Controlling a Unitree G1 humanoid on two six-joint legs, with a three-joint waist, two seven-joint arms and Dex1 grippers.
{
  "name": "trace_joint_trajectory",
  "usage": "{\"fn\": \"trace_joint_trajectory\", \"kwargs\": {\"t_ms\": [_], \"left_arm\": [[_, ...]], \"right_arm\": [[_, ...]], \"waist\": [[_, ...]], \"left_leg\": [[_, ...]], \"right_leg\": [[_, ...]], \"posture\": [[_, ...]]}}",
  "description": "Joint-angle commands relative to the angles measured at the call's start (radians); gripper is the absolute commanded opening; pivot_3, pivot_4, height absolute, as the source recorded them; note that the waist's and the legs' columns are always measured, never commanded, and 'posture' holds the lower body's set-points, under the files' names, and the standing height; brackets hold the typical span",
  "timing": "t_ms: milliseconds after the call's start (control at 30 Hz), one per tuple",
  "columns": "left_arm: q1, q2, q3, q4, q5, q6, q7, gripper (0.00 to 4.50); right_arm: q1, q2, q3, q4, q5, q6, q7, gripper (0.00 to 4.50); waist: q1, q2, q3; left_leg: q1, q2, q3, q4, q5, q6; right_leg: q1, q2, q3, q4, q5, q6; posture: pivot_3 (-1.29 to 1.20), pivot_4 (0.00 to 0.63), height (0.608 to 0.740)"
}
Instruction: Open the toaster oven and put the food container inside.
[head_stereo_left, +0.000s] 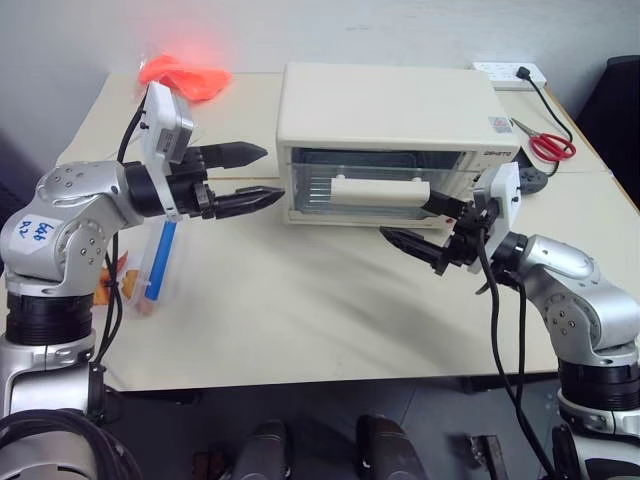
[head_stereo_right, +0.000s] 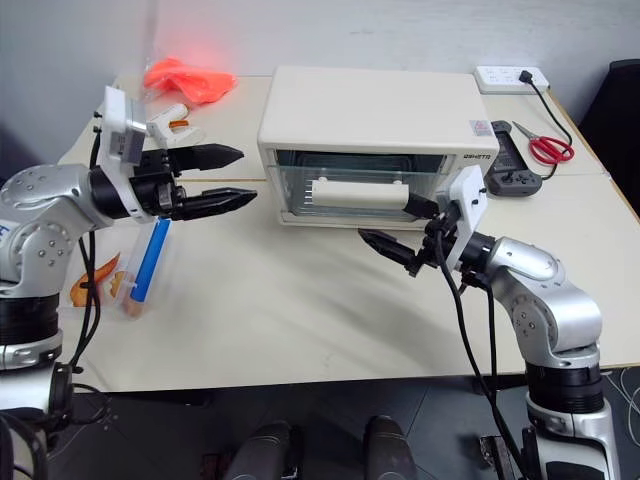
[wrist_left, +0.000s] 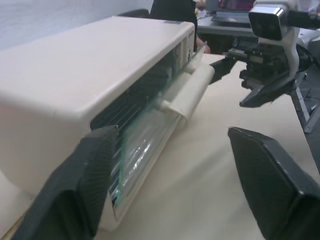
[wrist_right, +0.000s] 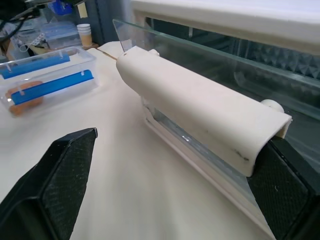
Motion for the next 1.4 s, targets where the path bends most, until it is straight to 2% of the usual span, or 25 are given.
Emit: {"fn": "trace_joint_trajectory", "kwargs": {"t_ms": [33,133,300,400,600,700,767,867,1067,1233,1400], "left_arm": [[-0.059,-0.009,-0.006,0.036,0.036,-0.051,-0.019,2.45],[-0.104,-0.034,-0.032,0.096,0.077,-0.1,-0.043,1.49],[-0.151,-0.068,-0.134,0.215,0.222,-0.248,-0.102,0.01],[-0.167,-0.095,-0.191,0.275,0.298,-0.326,-0.134,0.01],[-0.162,-0.159,-0.216,0.316,0.33,-0.37,-0.172,0.01],[-0.148,-0.168,-0.212,0.299,0.334,-0.367,-0.179,0.01],[-0.121,-0.164,-0.21,0.265,0.328,-0.357,-0.188,0.01],[-0.066,-0.156,-0.209,0.191,0.31,-0.317,-0.202,0.01],[0.108,-0.155,-0.252,0.02,0.324,-0.277,-0.201,0.01],[0.172,-0.152,-0.312,0.026,0.424,-0.325,-0.155,0.01],[0.2,-0.191,-0.348,0.067,0.503,-0.352,-0.077,0.01]], "right_arm": [[0.024,-0.012,-0.016,-0.094,0.032,-0.013,0.011,4.5],[0.078,-0.016,-0.018,-0.121,0.022,-0.032,0.017,4.5],[0.134,-0.012,-0.011,-0.135,-0.003,-0.06,0.006,4.5],[0.142,-0.003,-0.01,-0.14,-0.005,-0.065,-0.008,4.5],[0.156,-0.007,-0.023,-0.145,-0.012,-0.071,-0.034,4.5],[0.184,-0.035,-0.051,-0.146,-0.024,-0.056,-0.049,4.5],[0.246,-0.092,-0.111,-0.161,-0.021,-0.037,-0.032,4.5],[0.356,-0.184,-0.226,-0.206,0.039,0.009,0.021,4.5],[0.521,-0.317,-0.463,-0.294,0.295,0.155,0.16,4.5],[0.459,-0.336,-0.52,-0.298,0.443,0.192,0.105,4.5],[0.374,-0.353,-0.481,-0.302,0.509,0.206,0.046,4.5]], "waist": [[-0.001,0.0,0.0],[0.002,0.0,0.0],[0.005,0.0,0.0],[0.005,0.0,0.0],[0.005,0.0,0.0],[0.005,0.0,0.0],[0.01,0.0,0.0],[0.019,0.0,0.0],[0.021,0.0,0.0],[0.02,-0.001,0.0],[0.029,-0.001,0.0]], "left_leg": [[0.0,0.0,0.0,0.0,0.0,0.0],[0.0,0.0,0.0,0.0,0.0,0.0],[0.0,-0.001,0.001,0.001,0.0,0.0],[0.0,-0.001,0.001,0.002,0.0,0.0],[-0.001,-0.001,0.0,0.002,0.0,0.0],[-0.001,-0.001,0.0,0.003,0.0,0.001],[-0.001,-0.001,0.0,0.003,0.0,0.001],[-0.001,-0.001,-0.001,0.003,-0.001,0.002],[0.0,0.002,0.0,0.004,-0.001,0.002],[0.004,0.004,0.0,0.004,0.001,0.002],[0.002,0.003,-0.001,0.004,0.0,0.003]], "right_leg": [[0.0,0.0,0.0,0.0,0.0,0.0],[0.0,0.0,0.0,0.0,0.0,0.0],[0.0,0.0,0.0,0.0,0.0,0.0],[0.0,0.0,0.0,0.001,0.0,0.0],[0.0,0.0,0.0,0.001,0.0,0.0],[0.0,0.0,0.0,0.001,0.0,0.0],[0.0,0.0,0.0,0.001,0.0,0.001],[0.001,-0.001,0.0,0.0,0.0,0.001],[0.003,-0.001,0.001,0.0,0.0,0.001],[0.006,-0.001,0.002,-0.001,0.001,0.001],[0.004,-0.003,0.001,0.0,0.001,0.001]], "posture": [[0.0,0.15,0.74],[0.0,0.15,0.74],[0.0,0.15,0.74],[0.0,0.15,0.74],[0.0,0.15,0.74],[0.0,0.15,0.74],[0.0,0.15,0.74],[0.0,0.15,0.74],[0.0,0.15,0.74],[0.0,0.15,0.74],[0.0,0.15,0.74]]}}
